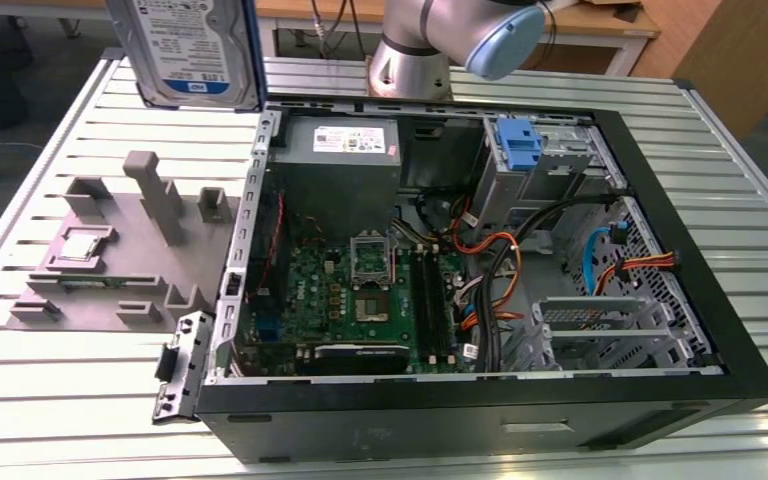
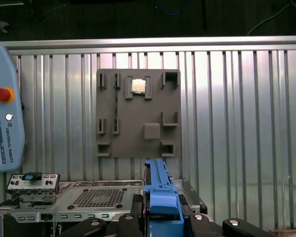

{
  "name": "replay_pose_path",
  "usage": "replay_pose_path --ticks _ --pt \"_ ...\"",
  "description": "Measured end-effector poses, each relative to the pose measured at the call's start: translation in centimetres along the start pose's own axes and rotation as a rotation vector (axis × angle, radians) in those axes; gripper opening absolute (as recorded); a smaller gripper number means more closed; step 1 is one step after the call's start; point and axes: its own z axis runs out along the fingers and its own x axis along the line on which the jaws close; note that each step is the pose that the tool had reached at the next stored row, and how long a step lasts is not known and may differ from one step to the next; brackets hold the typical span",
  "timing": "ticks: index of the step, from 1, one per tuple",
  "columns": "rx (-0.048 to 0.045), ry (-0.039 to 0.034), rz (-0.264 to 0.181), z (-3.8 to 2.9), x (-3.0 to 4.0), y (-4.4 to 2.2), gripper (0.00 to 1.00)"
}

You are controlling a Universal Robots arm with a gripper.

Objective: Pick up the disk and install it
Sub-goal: 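Pick up the disk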

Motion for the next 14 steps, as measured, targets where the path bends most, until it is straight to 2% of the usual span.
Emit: replay_pose_path --ticks 14 --pt "0.0 0.0 0.0 -0.01 -0.02 -0.56 0.37"
